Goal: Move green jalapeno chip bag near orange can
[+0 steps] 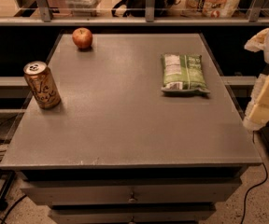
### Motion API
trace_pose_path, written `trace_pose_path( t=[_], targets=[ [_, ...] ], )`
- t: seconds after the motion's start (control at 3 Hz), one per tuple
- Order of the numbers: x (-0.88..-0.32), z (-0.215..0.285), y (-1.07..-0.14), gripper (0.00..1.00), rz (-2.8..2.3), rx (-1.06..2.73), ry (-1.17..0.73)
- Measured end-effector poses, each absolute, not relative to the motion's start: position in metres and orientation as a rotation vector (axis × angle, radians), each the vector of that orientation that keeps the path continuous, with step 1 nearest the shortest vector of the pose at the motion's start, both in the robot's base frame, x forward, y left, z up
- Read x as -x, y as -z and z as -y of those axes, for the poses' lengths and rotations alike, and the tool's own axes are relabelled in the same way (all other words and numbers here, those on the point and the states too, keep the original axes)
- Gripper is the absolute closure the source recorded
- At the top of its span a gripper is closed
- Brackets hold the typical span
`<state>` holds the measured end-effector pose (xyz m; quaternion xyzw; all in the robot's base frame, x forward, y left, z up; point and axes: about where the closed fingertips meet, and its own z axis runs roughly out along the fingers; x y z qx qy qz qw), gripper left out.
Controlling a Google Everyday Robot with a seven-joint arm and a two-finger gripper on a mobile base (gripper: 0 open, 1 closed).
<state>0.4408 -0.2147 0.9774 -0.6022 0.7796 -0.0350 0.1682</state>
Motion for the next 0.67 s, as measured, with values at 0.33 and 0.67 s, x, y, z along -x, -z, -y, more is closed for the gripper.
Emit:
trace_pose_path(
  t=[0.33,0.67],
  targets=[
    [-0.465,0.21,-0.97,0.0,-2.19,1.639,0.085],
    [-0.511,0.199,-0.962,0.0,-2.13,1.518,0.055]
  ],
)
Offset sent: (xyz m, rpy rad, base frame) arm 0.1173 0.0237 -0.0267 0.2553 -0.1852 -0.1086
